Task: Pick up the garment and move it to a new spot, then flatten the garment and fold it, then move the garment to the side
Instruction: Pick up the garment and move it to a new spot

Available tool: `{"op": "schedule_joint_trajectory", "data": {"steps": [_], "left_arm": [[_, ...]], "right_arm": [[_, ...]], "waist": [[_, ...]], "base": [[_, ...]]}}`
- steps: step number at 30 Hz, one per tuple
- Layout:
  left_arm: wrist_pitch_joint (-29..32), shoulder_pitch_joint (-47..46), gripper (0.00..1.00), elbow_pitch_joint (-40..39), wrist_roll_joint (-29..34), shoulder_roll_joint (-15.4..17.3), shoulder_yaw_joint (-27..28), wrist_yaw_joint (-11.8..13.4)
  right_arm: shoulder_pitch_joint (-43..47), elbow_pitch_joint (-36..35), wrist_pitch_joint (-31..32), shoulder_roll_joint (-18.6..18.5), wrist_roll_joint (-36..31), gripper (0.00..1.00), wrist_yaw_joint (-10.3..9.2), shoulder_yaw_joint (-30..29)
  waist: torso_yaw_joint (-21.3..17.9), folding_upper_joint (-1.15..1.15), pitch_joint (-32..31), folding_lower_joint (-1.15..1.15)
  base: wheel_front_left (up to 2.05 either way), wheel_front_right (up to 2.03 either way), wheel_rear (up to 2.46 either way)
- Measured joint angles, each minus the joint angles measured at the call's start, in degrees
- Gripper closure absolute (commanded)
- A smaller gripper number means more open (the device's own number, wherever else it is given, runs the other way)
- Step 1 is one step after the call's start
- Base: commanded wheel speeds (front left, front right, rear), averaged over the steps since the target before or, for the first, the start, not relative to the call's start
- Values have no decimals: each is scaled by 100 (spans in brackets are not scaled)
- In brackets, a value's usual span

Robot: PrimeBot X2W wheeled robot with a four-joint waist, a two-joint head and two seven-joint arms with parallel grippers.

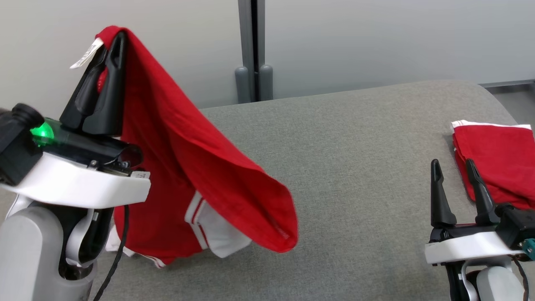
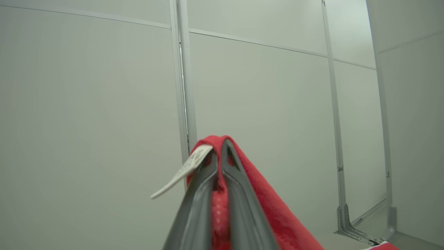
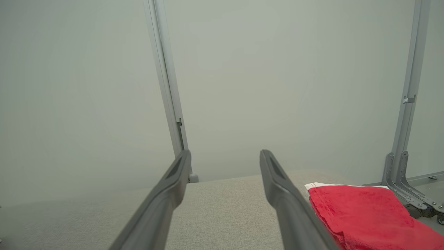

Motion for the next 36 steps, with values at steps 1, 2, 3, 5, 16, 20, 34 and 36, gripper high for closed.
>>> {"op": "schedule_joint_trajectory", "data": {"steps": [1,2,3,5,16,20,34,36], "left_arm": [[76,-92,100,-26,3,14,-53,-9],[138,-192,100,-26,9,20,-101,-46],[205,-305,100,-9,11,13,-177,-56],[412,-545,100,152,23,-2,-386,-158],[715,-1963,100,2392,158,-837,-1825,-732],[464,-2679,100,3443,227,-1127,-2197,-860],[-781,-4157,0,6286,65,-1365,-2762,-936],[-927,-4231,0,6604,65,-1348,-2740,-936]], "right_arm": [[-4,-15,0,8,1,0,0,0],[-13,-21,0,13,3,0,0,4],[-29,-24,0,18,16,0,0,13],[-91,-37,0,34,30,0,0,49],[-564,-94,0,175,214,0,0,272],[-721,-73,0,190,302,0,0,415],[-915,-11,0,199,812,0,0,619],[-922,10,0,200,827,0,0,632]], "waist": [[-45,0,16,0],[-90,0,34,0],[-138,0,55,0],[-242,0,103,0],[-1104,0,625,0],[-1490,0,908,0],[-2442,0,1742,0],[-2397,0,1749,0]], "base": [[0,0,0],[0,0,0],[0,0,0],[0,0,0],[0,0,0],[0,0,0],[0,0,0],[0,0,0]]}}
